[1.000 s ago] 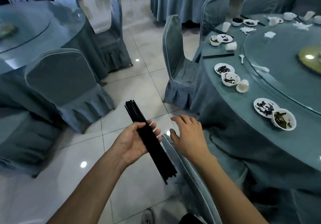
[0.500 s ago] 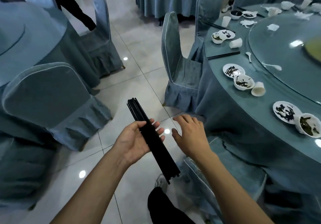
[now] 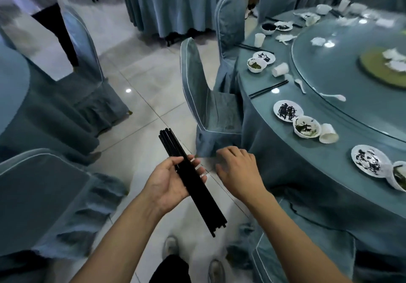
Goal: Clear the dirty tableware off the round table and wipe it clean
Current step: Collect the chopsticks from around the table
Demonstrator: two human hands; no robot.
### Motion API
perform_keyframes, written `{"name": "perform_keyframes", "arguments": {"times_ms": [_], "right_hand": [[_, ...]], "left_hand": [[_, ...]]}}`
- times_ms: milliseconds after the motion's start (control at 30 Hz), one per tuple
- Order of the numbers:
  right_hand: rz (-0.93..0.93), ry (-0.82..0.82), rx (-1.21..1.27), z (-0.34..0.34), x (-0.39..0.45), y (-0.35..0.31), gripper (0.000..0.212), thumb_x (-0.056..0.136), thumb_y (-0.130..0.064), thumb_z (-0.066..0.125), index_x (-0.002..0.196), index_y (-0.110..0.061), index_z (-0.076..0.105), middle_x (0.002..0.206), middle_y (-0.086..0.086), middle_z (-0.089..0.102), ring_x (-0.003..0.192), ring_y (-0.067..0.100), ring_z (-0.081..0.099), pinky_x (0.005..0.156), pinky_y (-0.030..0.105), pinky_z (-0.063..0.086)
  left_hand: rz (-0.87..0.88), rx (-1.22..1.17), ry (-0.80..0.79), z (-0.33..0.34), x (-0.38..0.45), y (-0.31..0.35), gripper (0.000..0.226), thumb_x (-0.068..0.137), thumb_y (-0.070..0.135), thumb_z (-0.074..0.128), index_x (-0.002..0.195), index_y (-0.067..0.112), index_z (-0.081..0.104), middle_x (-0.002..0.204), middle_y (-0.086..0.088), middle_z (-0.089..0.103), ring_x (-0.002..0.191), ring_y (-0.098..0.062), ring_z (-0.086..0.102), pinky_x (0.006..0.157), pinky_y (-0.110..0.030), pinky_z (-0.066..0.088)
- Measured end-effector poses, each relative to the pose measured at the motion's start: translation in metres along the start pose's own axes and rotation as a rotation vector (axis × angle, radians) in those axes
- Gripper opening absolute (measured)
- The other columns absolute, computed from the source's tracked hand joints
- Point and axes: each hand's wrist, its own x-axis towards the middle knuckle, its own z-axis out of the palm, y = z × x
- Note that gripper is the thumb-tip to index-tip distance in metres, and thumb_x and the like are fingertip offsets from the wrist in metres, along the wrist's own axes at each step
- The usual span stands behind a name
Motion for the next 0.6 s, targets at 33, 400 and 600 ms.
{"name": "perform_keyframes", "arguments": {"times_ms": [33,400,600], "right_hand": [[0.018,0.009,-0.007,0.0,0.014,0.0,0.036,0.097,-0.041,0.052,0.132,-0.031,0.05,0.138,-0.006,0.051,0.123,0.022,0.048,0.107,0.042,0.036],[0.303,0.124,-0.015,0.004,0.165,-0.009,0.034,0.095,-0.038,0.052,0.128,-0.03,0.054,0.131,-0.005,0.055,0.116,0.023,0.052,0.098,0.041,0.039],[0.442,0.144,0.006,0.004,0.214,0.01,0.034,0.096,-0.038,0.051,0.129,-0.029,0.055,0.13,-0.004,0.056,0.116,0.024,0.052,0.098,0.04,0.037]], "left_hand": [[-0.013,0.009,-0.019,0.004,0.011,0.013,0.021,0.094,0.016,0.047,0.104,0.006,0.062,0.096,-0.014,0.068,0.083,-0.031,0.067,0.083,-0.047,0.058],[-0.171,0.205,-0.182,0.042,0.149,0.156,0.024,0.094,0.018,0.048,0.11,0.006,0.06,0.098,-0.014,0.066,0.083,-0.031,0.067,0.088,-0.05,0.054],[-0.277,0.281,-0.217,0.072,0.218,0.195,0.025,0.092,0.018,0.05,0.112,0.007,0.06,0.099,-0.013,0.067,0.086,-0.031,0.067,0.087,-0.049,0.055]]}}
